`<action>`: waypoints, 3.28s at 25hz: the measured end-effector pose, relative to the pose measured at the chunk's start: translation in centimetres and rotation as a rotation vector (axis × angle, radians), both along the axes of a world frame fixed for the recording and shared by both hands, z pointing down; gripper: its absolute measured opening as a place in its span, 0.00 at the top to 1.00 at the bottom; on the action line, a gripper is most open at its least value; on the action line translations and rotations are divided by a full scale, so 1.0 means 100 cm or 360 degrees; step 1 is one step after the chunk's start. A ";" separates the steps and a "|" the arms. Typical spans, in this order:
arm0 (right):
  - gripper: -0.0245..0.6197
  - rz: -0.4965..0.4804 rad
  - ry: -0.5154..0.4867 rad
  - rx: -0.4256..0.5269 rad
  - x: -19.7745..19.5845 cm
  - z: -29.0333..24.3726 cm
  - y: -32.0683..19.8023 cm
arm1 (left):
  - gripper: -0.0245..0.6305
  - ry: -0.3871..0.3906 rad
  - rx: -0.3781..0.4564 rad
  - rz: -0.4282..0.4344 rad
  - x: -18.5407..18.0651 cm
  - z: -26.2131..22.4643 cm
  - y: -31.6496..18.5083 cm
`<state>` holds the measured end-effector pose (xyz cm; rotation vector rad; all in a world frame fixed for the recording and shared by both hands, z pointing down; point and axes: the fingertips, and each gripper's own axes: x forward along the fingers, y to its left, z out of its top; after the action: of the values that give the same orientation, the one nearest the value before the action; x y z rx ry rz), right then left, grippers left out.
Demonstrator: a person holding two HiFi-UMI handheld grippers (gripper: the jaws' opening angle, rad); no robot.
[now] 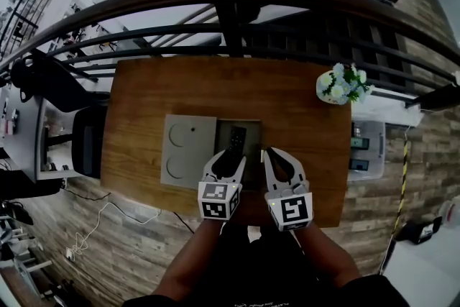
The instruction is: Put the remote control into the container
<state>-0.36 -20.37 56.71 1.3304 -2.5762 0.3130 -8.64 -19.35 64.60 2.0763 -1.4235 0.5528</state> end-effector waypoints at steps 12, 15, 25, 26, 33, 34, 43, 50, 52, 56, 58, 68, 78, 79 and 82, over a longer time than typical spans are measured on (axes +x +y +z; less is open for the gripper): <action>0.92 0.0032 -0.0019 -0.0018 0.006 0.009 -0.001 | 0.65 -0.0044 -0.0161 0.0015 0.006 0.036 -0.004; 0.92 0.0029 0.0003 -0.0036 0.007 0.013 0.002 | 0.65 -0.0057 -0.0197 0.0009 0.007 0.042 -0.005; 0.92 0.0030 0.0006 -0.0039 0.009 0.013 -0.002 | 0.65 -0.0096 -0.0281 0.0003 0.010 0.057 -0.009; 0.92 0.0033 0.0003 -0.0040 0.010 0.013 -0.003 | 0.65 -0.0086 -0.0288 -0.0001 0.010 0.059 -0.009; 0.92 0.0038 0.0001 -0.0083 0.011 0.019 -0.004 | 0.65 -0.0085 -0.0345 -0.0040 0.006 0.071 -0.009; 0.92 0.0042 -0.0002 -0.0081 0.012 0.019 -0.004 | 0.65 -0.0091 -0.0349 -0.0044 0.005 0.072 -0.009; 0.92 0.0028 0.0030 -0.0084 0.011 0.016 -0.007 | 0.65 -0.0117 -0.0371 -0.0073 -0.001 0.079 -0.009; 0.92 0.0028 0.0014 -0.0078 0.008 0.017 -0.007 | 0.64 -0.0139 -0.0360 -0.0069 -0.001 0.082 -0.009; 0.92 0.0036 -0.0006 -0.0070 0.007 0.019 -0.006 | 0.64 -0.0140 -0.0351 -0.0071 -0.002 0.083 -0.008; 0.92 0.0020 0.0016 -0.0079 0.004 0.018 -0.006 | 0.64 -0.0120 -0.0328 -0.0076 -0.003 0.082 -0.009; 0.92 0.0025 -0.0001 -0.0068 0.004 0.016 -0.006 | 0.63 -0.0115 -0.0312 -0.0087 -0.003 0.080 -0.010; 0.92 0.0023 -0.0018 -0.0003 0.002 0.000 -0.003 | 0.61 -0.0158 -0.0160 -0.0067 0.000 0.047 -0.016; 0.92 -0.0007 -0.0044 0.0099 -0.010 -0.031 0.004 | 0.65 -0.0090 0.0105 -0.0041 -0.001 -0.029 -0.015; 0.92 -0.0011 -0.0041 0.0110 -0.012 -0.035 0.005 | 0.67 -0.0086 0.0135 -0.0046 -0.004 -0.038 -0.013; 0.92 -0.0016 -0.0040 0.0133 -0.015 -0.046 0.008 | 0.71 -0.0078 0.0202 -0.0061 -0.012 -0.062 -0.009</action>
<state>-1.88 -19.56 52.13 1.3489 -2.6428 0.2241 -9.87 -20.22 58.44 2.1419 -1.5599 0.5132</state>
